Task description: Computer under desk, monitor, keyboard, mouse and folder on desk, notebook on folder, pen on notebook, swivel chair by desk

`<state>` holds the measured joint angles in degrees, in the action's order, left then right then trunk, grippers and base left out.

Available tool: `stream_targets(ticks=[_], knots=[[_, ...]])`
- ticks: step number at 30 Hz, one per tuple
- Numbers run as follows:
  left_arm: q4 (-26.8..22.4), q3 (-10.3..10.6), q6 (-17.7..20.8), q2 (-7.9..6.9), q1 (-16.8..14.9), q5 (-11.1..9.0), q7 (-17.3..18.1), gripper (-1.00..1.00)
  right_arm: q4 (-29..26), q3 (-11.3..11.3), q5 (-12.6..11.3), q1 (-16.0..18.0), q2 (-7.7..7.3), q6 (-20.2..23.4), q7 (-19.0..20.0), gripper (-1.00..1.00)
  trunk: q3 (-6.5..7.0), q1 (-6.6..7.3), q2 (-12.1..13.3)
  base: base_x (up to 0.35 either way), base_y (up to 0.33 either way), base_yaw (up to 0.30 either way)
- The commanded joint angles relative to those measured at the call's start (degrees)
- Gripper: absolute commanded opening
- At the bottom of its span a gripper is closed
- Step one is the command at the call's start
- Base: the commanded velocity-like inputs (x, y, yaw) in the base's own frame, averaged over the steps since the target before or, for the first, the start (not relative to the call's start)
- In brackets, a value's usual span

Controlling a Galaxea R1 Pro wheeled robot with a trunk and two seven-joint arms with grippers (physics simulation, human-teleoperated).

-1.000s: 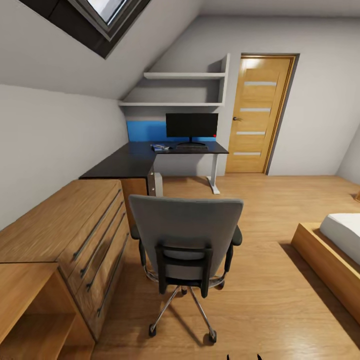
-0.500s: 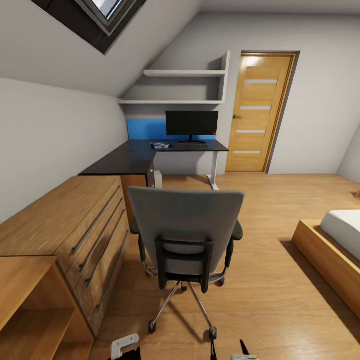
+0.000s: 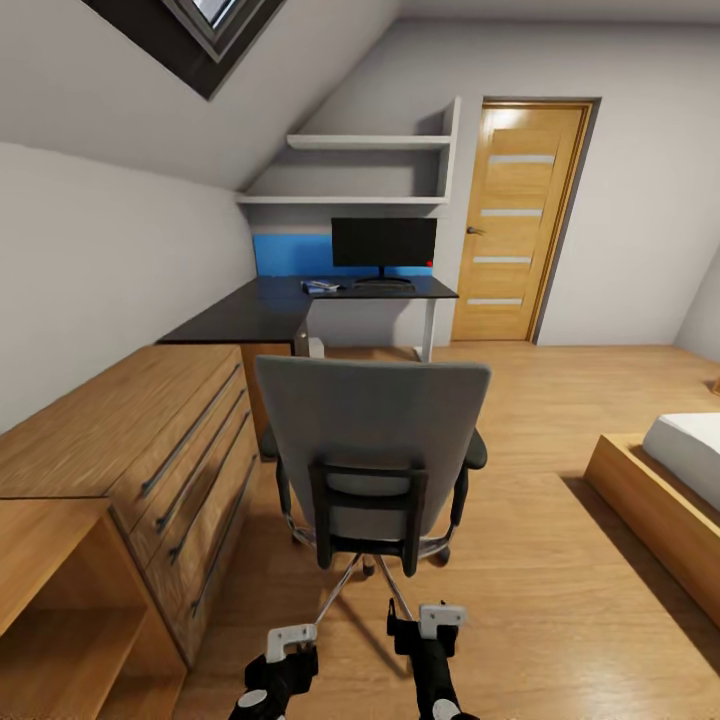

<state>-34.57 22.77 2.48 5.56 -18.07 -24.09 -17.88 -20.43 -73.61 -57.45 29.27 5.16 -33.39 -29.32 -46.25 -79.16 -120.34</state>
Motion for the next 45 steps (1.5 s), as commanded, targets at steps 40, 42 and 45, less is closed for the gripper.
stream_targets(ticks=[40, 42, 45], knots=[[-5.93, 0.33, -3.84, 2.87, -4.16, 7.79, -0.34, 1.0, 5.36, 6.21, 8.68, 2.86, -0.17, -3.12, -0.69, 1.0, -5.63, -6.81, -12.47, 0.0, 0.0, 0.0], [-5.77, 0.33, -5.51, 2.52, -4.17, 7.77, -0.33, 1.0, 5.36, 6.21, 8.8, 2.84, -0.16, -3.17, -0.52, 1.0, -5.63, -6.81, -12.47, 0.0, 0.0, 0.0], [-4.75, 0.36, -7.58, 2.16, -4.17, 7.79, -0.32, 1.0, 5.38, 6.2, 8.93, 2.82, -0.15, -3.23, 0.11, 1.0, -5.63, -6.81, -12.47, 0.0, 0.0, 0.0]])
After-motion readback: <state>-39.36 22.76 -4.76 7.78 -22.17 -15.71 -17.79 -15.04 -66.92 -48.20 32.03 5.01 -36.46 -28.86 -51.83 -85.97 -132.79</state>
